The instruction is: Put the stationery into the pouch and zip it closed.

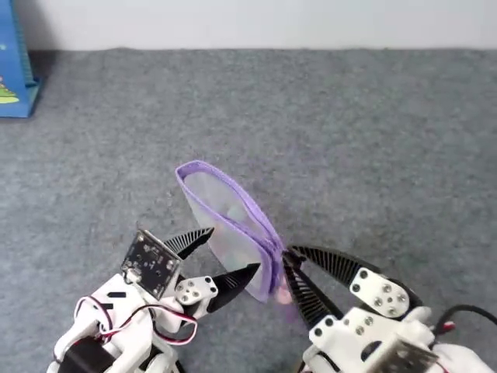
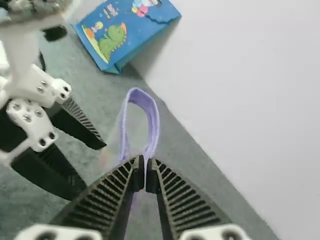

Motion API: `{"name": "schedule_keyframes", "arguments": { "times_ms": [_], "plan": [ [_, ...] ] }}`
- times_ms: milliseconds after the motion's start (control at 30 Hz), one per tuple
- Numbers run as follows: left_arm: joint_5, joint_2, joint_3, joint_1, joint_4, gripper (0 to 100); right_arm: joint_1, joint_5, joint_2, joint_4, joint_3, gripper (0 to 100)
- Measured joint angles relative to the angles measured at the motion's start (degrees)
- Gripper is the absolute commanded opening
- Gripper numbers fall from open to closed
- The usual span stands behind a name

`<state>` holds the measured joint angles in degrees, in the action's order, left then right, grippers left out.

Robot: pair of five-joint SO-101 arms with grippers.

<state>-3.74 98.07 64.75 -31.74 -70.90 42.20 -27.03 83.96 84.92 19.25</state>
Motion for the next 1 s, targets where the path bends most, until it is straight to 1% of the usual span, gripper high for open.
{"name": "schedule_keyframes", "arguments": {
  "times_ms": [133, 300, 367, 467, 567, 633, 767, 1000],
  "plan": [
    [-2.20, 0.00, 0.70, -0.09, 1.93, 30, 2.20, 0.62, 0.00, 1.41, 0.00, 1.0],
    [-2.20, 0.00, 0.79, -3.16, 2.11, 30, 2.29, 0.79, 0.00, 1.49, 0.79, 1.2],
    [-2.20, 0.00, 0.79, -3.34, 2.11, 29, 2.29, 0.79, 0.00, 1.49, 2.55, 2.4],
    [-2.20, 0.00, 0.79, -2.20, 2.11, 29, 1.93, 1.93, 0.00, 3.25, 4.66, 10.0],
    [-2.20, 0.00, 0.79, -0.44, 2.11, 29, -0.79, 6.33, 0.18, 5.98, 4.66, 19.5],
    [-2.20, 0.00, 0.79, -0.26, 2.11, 29, -3.60, 9.67, 0.18, 8.26, 4.66, 22.0],
    [-2.20, 0.00, 0.79, -0.26, 2.11, 29, -5.89, 12.75, 0.18, 12.04, 4.66, 19.9],
    [-2.20, 0.00, 0.79, -0.26, 2.11, 29, -5.89, 13.45, 0.18, 15.47, 4.66, 19.8]
  ]
}}
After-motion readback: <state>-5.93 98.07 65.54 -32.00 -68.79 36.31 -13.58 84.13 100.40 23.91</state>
